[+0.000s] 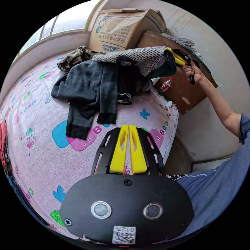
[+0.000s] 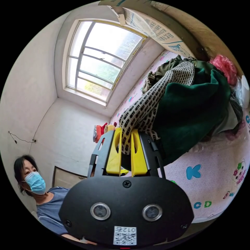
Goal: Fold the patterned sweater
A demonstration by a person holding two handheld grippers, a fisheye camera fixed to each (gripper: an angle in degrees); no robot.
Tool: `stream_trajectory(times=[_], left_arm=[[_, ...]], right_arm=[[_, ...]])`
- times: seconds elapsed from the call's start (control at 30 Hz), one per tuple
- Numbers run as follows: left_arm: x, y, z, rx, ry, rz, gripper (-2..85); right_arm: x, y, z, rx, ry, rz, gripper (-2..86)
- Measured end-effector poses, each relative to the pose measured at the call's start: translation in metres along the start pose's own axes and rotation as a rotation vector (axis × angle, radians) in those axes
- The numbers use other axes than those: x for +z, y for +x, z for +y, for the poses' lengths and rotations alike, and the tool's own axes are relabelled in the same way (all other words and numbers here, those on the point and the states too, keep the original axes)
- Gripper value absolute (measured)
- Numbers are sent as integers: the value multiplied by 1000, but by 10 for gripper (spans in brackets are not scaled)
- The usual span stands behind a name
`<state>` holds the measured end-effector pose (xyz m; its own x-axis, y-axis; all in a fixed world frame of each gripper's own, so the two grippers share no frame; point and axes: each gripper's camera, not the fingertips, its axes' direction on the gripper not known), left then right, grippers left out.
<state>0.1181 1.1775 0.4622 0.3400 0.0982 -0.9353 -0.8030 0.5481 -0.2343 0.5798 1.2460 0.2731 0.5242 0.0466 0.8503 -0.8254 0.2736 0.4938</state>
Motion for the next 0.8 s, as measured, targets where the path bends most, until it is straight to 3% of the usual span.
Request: stream_trajectory(times=[0.17, 0.3, 0.4, 0.53, 0.8], left_arm=[[14, 36, -5, 75, 159, 80, 32], [20, 68, 4, 149, 267, -161, 57], [23, 88, 16, 272, 327, -128, 65], [26, 103, 32, 360, 335, -203, 41], [-25, 76, 55, 499, 267, -550, -3]], right_arm=[[10, -27, 37, -10, 26, -57, 42], [28, -63, 70, -57, -4, -131, 40], [43, -89, 92, -85, -13, -188, 39], [68, -115, 112, -133, -57, -241, 37], [150, -142, 149, -174, -60, -268, 34]])
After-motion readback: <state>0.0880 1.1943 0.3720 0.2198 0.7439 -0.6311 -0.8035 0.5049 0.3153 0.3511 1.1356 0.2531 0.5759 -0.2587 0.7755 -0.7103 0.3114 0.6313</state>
